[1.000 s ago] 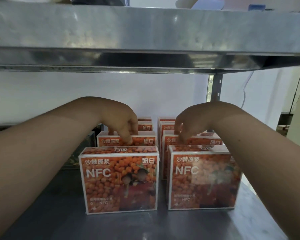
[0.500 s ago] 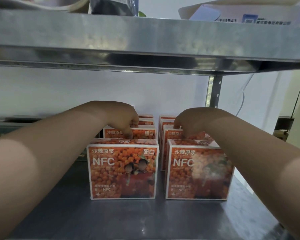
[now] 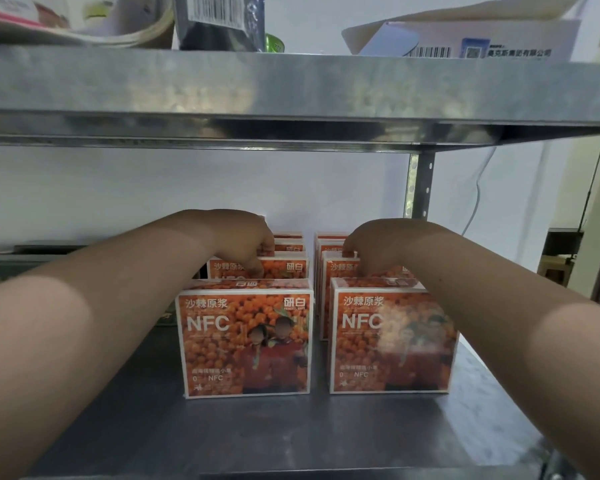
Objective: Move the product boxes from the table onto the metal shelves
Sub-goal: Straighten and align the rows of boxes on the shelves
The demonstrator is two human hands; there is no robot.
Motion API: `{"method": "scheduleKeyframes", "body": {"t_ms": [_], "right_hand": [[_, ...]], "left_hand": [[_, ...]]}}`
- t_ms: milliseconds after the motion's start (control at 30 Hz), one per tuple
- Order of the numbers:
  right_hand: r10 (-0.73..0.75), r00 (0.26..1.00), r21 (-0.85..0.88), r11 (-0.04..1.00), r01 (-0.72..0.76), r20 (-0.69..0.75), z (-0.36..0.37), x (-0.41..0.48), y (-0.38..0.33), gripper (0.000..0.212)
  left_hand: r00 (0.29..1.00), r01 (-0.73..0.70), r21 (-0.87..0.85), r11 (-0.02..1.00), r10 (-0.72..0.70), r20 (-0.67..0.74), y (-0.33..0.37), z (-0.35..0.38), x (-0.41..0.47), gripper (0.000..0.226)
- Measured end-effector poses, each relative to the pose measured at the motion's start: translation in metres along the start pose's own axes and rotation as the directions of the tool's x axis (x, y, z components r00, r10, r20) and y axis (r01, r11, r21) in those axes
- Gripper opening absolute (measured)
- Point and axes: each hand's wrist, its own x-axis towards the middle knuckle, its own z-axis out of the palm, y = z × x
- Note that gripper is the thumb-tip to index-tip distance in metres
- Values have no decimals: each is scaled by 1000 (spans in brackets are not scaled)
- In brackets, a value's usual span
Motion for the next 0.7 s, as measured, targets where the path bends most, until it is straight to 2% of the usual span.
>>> {"method": "scheduleKeyframes", "body": {"t_ms": [267, 333, 400, 467, 567, 700], "right_hand": [[21, 1000, 39, 999, -21, 7, 1, -4, -2, 35], [28, 999, 64, 998, -29, 18, -1, -8, -4, 35], [23, 1000, 87, 996, -24, 12, -6, -15, -6, 42], [40, 997, 162, 986, -30, -59, -15, -28, -9, 49], [71, 975, 286, 958, -8, -210, -25, -51, -16, 45], [97, 926, 308, 951, 22, -366, -16, -87, -33, 38]], "left_hand": [[1000, 13, 0, 1000, -13, 14, 3, 3, -2, 36], [999, 25, -10, 1000, -25, 26, 3, 2, -5, 45], [999, 48, -90, 995, -48, 6, 3, -2, -11, 56], [994, 49, -188, 981, -66, -86, 5, -10, -21, 57], [971, 13, -302, 953, -84, -225, 13, -21, -39, 48], [962, -31, -309, 950, -56, -269, 36, -25, -69, 48]]}}
